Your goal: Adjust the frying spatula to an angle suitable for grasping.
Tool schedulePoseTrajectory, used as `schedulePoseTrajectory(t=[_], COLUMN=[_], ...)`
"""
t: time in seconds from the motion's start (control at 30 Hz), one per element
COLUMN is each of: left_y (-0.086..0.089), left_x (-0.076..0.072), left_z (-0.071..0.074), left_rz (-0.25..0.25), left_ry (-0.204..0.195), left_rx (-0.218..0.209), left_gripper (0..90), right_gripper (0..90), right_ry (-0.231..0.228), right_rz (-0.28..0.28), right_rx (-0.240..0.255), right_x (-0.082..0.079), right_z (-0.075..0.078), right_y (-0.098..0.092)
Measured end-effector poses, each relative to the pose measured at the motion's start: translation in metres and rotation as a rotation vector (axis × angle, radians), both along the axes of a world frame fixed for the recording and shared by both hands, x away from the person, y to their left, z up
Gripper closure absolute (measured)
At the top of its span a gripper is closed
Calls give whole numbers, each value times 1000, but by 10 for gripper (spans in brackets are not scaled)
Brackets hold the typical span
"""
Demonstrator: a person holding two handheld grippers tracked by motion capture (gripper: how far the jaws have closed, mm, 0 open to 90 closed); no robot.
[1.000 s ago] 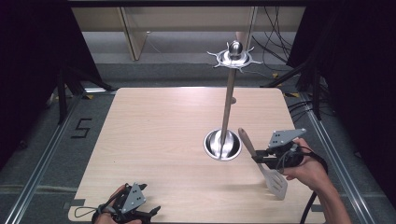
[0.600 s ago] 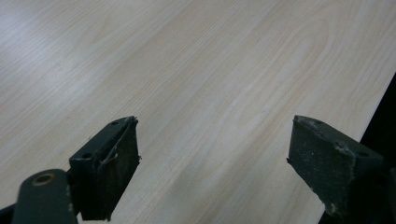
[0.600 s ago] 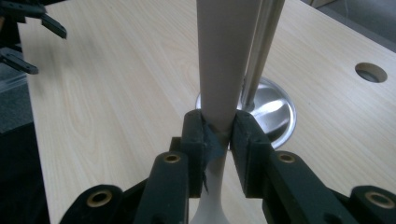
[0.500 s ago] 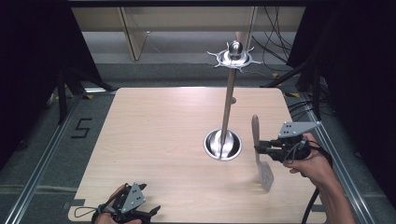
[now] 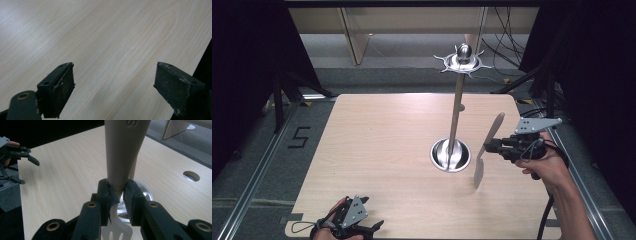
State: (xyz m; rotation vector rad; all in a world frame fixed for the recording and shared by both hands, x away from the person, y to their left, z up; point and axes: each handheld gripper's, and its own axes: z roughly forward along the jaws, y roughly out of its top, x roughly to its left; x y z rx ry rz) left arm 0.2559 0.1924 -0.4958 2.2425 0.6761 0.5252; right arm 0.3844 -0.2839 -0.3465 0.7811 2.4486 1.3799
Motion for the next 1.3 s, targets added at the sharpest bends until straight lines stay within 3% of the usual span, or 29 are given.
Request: schedulePoseTrajectory(t=[0.5, 0.8, 0.87, 1.0, 1.3], left_y=[0, 0, 0, 0, 0], left_x=[0, 0, 0, 0, 0], left_z=[0, 1, 1, 1, 1], left_rz=[-1, 0, 1, 0, 1], left_ry=[-2, -2, -2, -2, -2], left_rx=[-1, -2, -2, -2, -2], left_gripper=[154, 154, 154, 154, 154], right_gripper=[763, 763, 763, 763, 762], right_ry=[-48, -58, -41, -67, -80], right_rz=[-13, -35, -33, -34, -57], right_rx=[-24, -27, -30, -31, -28], right_x=[14, 17, 17, 20, 25], right_z=[34, 43, 44, 50, 61], right_y=[5, 5, 5, 5, 9])
